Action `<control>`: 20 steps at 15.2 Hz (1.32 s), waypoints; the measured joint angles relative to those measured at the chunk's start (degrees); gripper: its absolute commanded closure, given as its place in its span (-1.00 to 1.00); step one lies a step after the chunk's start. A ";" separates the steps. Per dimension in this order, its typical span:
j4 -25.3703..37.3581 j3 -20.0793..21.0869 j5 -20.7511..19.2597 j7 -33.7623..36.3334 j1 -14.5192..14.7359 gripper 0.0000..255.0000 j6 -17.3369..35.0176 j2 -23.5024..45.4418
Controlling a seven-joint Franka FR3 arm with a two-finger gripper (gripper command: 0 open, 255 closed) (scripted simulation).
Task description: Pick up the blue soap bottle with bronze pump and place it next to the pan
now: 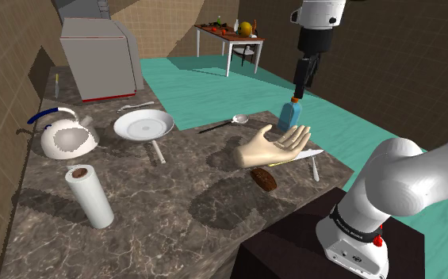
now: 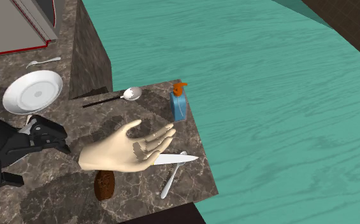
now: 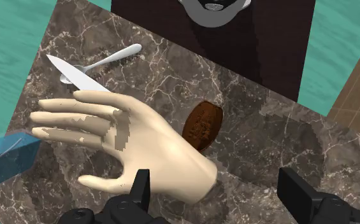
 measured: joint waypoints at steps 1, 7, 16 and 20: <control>0.00 0.00 0.00 0.00 0.00 -1.00 0.00 0.00; -4.62 -4.61 -3.30 -1.69 -2.95 -1.00 8.47 1.48; -8.38 -13.47 -7.98 -4.70 -8.19 -1.00 23.66 8.07; -8.95 -17.54 -9.03 -5.94 -9.98 -1.00 31.19 12.87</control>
